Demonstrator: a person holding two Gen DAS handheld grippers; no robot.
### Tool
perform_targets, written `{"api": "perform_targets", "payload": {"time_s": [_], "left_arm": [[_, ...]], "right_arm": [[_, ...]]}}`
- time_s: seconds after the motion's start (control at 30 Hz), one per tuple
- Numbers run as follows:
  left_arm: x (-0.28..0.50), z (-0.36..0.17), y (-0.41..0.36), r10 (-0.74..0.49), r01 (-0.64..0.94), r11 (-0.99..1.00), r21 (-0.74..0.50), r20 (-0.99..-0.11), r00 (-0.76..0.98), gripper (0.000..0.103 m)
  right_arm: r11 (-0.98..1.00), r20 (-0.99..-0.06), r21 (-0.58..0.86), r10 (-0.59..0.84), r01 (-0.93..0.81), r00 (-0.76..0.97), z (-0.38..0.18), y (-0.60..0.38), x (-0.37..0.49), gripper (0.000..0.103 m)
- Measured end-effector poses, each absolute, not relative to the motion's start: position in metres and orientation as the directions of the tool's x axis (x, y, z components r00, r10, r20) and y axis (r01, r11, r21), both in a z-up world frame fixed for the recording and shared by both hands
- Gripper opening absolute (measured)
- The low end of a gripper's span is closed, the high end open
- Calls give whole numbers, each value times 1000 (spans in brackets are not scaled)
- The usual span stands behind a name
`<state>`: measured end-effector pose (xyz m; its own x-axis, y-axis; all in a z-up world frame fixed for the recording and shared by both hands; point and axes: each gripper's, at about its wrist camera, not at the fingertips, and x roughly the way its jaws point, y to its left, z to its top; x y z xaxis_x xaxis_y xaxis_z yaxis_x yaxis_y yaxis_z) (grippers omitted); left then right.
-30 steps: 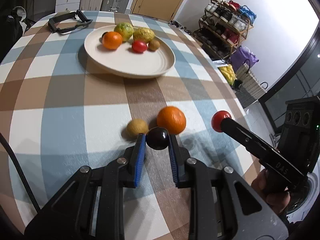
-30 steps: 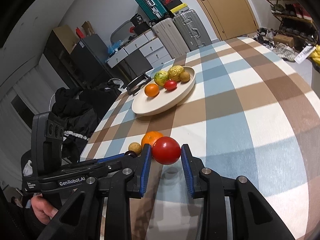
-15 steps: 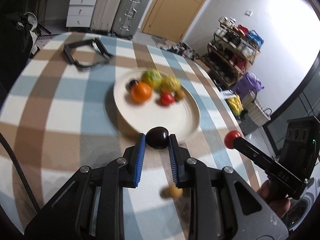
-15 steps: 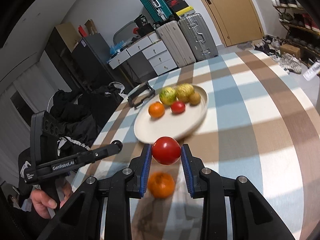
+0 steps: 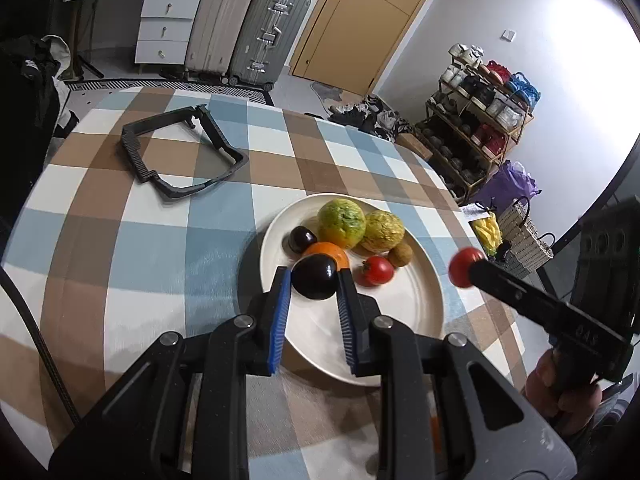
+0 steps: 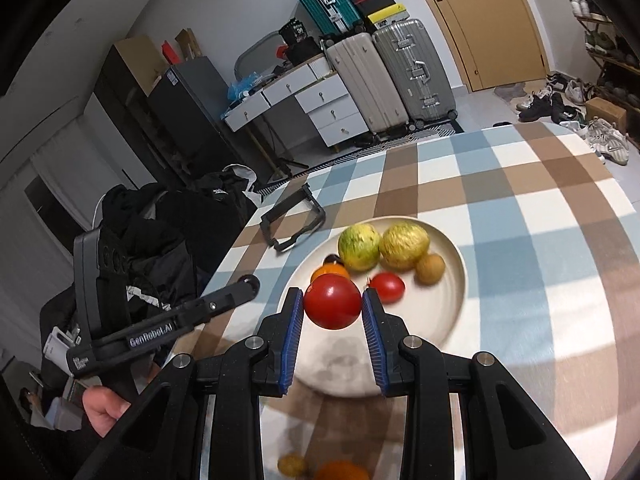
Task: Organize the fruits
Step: 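Carry the tomato with the right tool while the left carries the plum onto the plate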
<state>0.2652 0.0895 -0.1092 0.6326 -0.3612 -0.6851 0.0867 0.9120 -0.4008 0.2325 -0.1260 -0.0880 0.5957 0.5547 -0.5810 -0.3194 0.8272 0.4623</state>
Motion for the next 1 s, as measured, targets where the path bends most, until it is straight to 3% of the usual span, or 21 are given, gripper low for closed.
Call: {"api": "perform_targets", "payload": {"time_s": [0.57, 1.0], "left_arm": [[303, -144, 86, -385, 90, 905, -416, -713, 586, 21], [307, -151, 82, -379, 87, 911, -404, -732, 566, 21]], "right_arm": [[852, -677, 435, 523, -292, 518, -127, -91, 297, 31], [871, -694, 414, 491, -266, 526, -136, -86, 305, 31]]}}
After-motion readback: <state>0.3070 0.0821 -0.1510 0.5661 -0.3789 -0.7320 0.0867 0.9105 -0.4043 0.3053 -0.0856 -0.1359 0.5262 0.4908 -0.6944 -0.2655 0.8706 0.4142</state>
